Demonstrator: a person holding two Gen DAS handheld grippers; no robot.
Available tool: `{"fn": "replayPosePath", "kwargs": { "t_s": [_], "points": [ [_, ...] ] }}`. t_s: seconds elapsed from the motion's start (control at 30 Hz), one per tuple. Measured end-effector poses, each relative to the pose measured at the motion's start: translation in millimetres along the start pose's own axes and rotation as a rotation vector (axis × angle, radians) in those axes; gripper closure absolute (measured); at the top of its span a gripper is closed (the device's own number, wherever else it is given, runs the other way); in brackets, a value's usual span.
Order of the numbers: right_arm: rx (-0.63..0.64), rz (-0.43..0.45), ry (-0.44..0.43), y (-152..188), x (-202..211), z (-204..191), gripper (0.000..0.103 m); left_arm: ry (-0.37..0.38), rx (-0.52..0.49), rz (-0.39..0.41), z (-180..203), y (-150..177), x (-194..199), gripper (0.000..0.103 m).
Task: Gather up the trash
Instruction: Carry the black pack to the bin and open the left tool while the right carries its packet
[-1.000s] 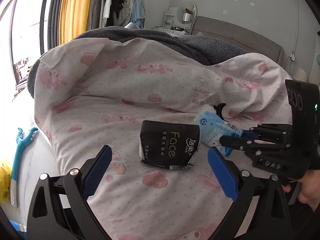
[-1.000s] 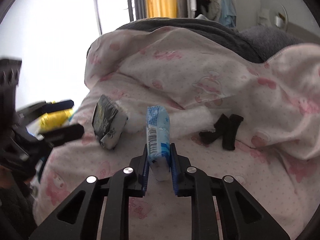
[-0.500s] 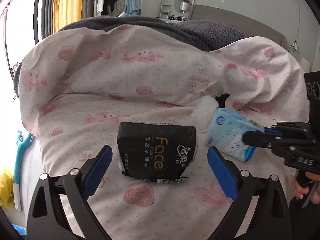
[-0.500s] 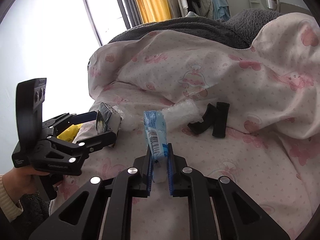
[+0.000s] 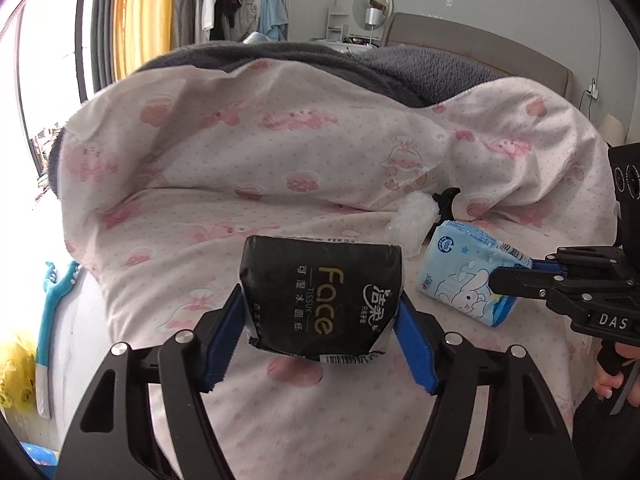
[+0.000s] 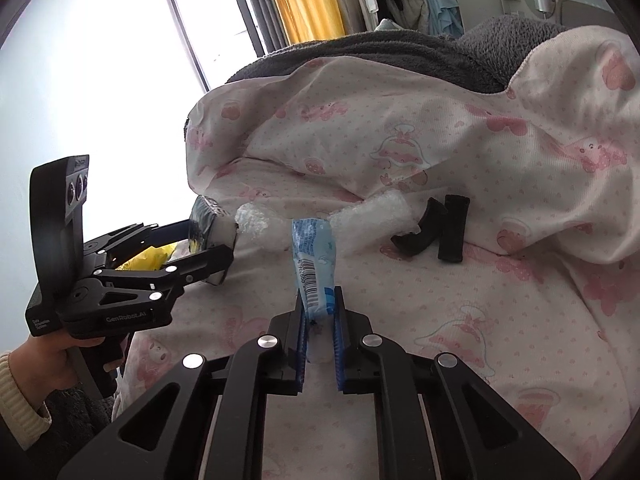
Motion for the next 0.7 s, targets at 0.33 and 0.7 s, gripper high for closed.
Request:
{"fn": "replayPosePath", "kwargs": {
  "t_s": [0.33, 0.7],
  "points": [
    [0.011, 0.051, -0.014, -5, 23, -30, 0.092, -0.052, 0.053, 0.033, -20, 21, 39, 0.03],
    [0.084, 0.1, -0.085, -28, 37, -98, 0.092, -0.138, 0.155, -0.045, -71, 66, 44, 0.03]
  ]
}}
Point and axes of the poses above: each gripper's, at about its wrist camera, not at the fingertips, and x roughly against the way its jaws point, z to its right, y to its underside, the point moved 2 cm from there along -x, roughly the way its jaws point, and after that the axes turned 13 degrees about -z, right-handed, at the moved point
